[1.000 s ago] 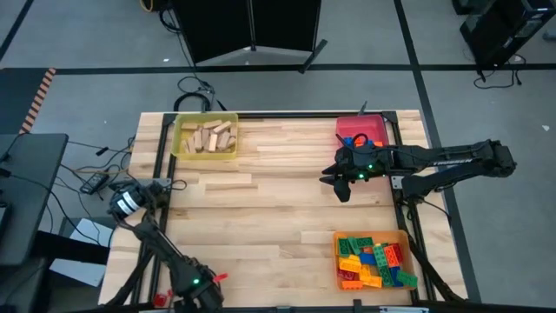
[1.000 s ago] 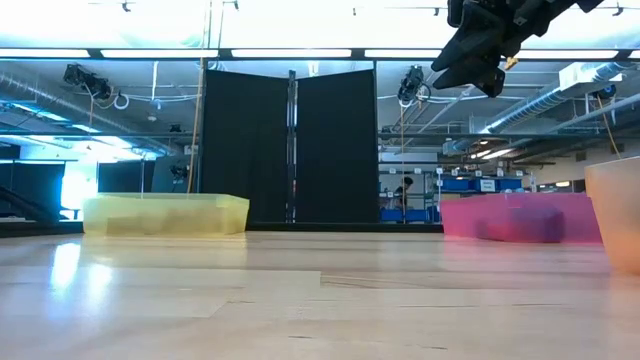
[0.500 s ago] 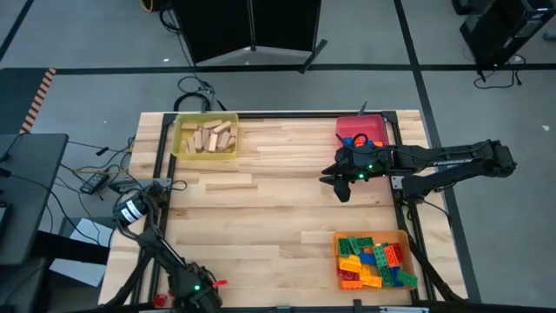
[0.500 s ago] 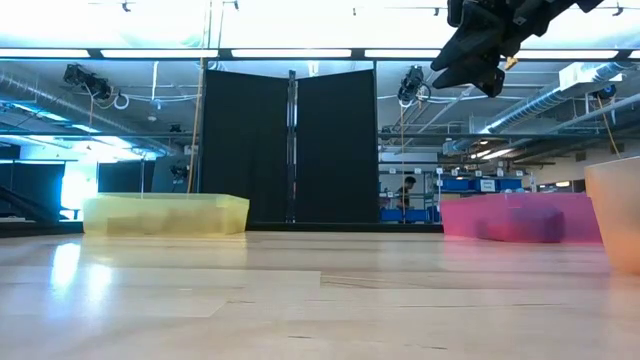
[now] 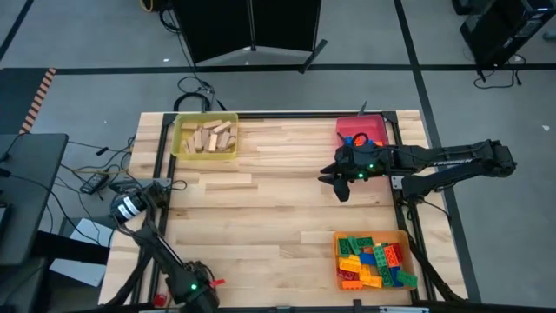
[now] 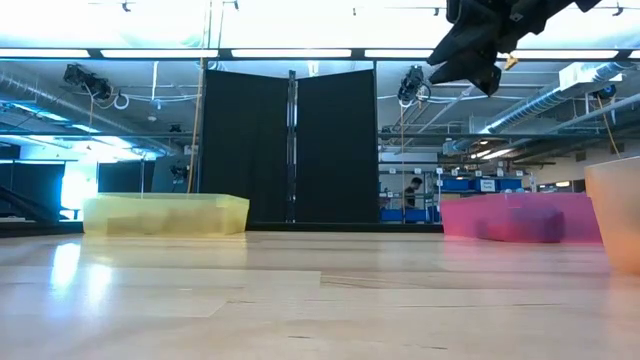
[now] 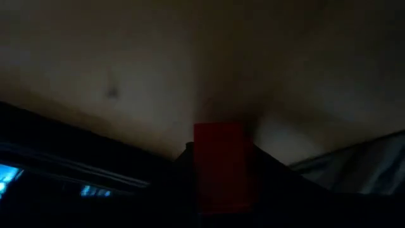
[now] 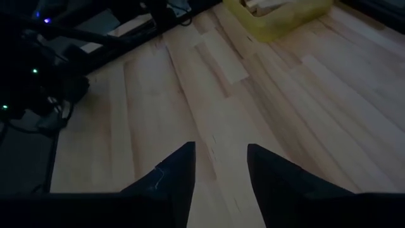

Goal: Sort blocks by size

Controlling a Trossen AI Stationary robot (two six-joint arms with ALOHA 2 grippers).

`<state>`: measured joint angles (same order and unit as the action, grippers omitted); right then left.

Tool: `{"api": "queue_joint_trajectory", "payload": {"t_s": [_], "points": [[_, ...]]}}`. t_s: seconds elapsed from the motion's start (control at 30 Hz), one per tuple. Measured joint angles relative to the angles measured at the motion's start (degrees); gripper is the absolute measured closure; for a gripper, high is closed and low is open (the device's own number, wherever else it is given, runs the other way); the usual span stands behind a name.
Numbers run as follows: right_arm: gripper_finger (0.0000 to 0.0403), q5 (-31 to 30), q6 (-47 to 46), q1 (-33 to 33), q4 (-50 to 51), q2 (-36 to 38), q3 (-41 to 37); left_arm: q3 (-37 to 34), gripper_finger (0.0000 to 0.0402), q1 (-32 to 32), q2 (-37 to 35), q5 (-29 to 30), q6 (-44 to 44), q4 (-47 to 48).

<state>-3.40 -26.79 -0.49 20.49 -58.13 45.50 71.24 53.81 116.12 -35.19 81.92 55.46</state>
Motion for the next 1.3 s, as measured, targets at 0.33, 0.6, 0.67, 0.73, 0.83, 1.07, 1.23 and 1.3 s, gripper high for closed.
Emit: {"api": "queue_joint_trajectory", "payload": {"t_s": [0.33,0.6,0.67,0.73,0.83,1.07,1.23,1.3], "points": [[0.0253,0.0,0.02,-0.01,-2.47,0.0,0.0,1.82,0.0307,-10.15,-12.31,28.97,5.3,2.5],[0.0251,0.0,-0.21,0.0,-2.47,0.02,0.0,2.05,0.0307,-24.71,-21.32,56.14,-4.13,-1.8],[0.0249,0.0,-0.14,0.0,-2.47,0.02,0.0,2.05,0.0307,-28.76,-23.02,59.58,-10.16,-6.08],[0.0246,-0.02,1.41,0.0,-2.46,0.02,0.0,2.05,0.0307,-32.87,-24.38,60.41,-17.19,-11.7],[0.0239,-0.02,7.41,0.04,-2.47,0.02,0.0,2.05,0.0307,-39.57,-25.35,57.32,-27.55,-21.05],[0.0216,-0.08,10.05,0.04,-2.93,0.02,0.0,2.05,0.0307,-54.43,-25.45,39.67,-42.1,-38.37],[0.0197,-0.14,8.82,0.11,-5.18,0.02,0.0,2.05,0.0307,-61.45,-25.45,28.69,-48.38,-47.79],[0.019,-0.17,8.59,0.11,-8.0,0.02,0.0,2.05,0.0307,-63.93,-25.4,23.34,-48.68,-52.11]]}}
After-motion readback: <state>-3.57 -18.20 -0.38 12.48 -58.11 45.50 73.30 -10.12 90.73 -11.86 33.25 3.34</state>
